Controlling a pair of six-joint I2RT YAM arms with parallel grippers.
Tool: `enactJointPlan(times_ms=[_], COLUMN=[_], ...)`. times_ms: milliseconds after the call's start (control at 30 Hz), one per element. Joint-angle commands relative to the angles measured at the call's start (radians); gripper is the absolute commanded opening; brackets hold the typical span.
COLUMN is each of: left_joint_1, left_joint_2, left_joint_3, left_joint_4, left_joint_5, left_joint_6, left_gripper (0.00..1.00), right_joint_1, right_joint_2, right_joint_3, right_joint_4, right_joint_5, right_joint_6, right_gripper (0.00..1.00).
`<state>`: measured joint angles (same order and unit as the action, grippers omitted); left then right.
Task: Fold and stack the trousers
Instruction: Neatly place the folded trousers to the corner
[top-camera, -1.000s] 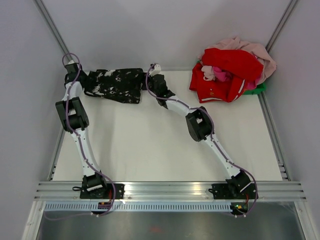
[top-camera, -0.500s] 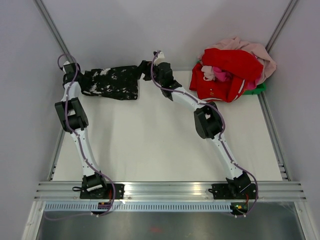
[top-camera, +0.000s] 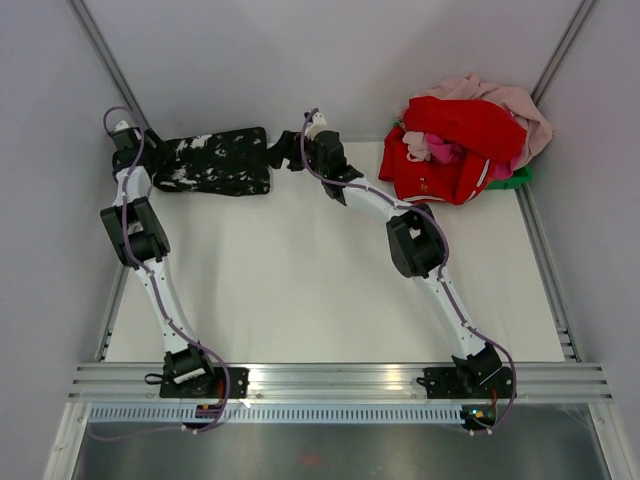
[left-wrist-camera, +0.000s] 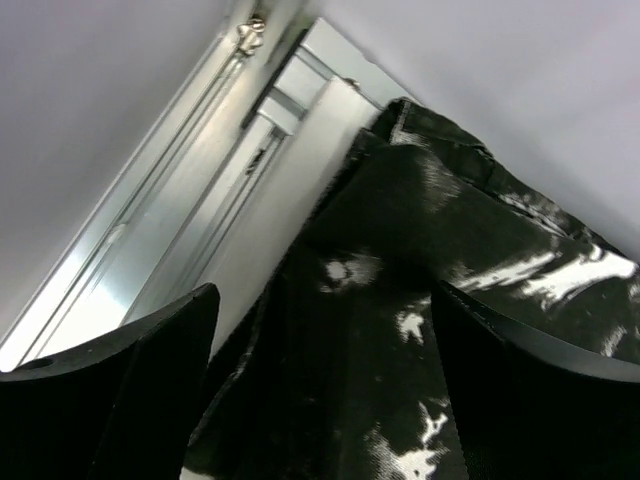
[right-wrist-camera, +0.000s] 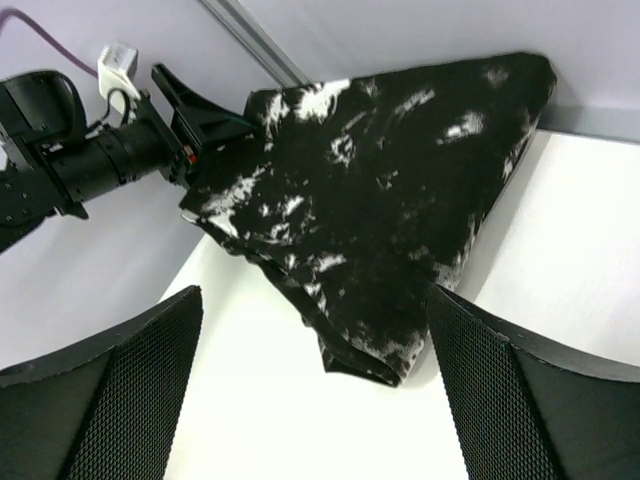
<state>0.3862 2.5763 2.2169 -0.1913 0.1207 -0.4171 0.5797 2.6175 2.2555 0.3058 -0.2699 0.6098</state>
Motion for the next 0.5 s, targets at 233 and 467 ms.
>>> enactJointPlan(times_ms=[233, 467], left_joint_1=[-0.038, -0.151], left_joint_2=[-0.295, -0.559], left_joint_3=[-0.108, -0.388], left_joint_4=[0.023, 0.128], left_joint_5=[0.014, -0.108], left_joint_6=[0.1, 0.13], left_gripper=[0.82, 0.65], right_joint_1=[0.0, -0.024], right_joint_2=[-0.178, -0.31], right_joint_3=[-0.161, -0.295], right_joint_4=[0.004, -0.007], right_joint_5=[-0.078, -0.12], right_joint_6=[-0.034, -0.008], right_gripper=[0.98, 0.98])
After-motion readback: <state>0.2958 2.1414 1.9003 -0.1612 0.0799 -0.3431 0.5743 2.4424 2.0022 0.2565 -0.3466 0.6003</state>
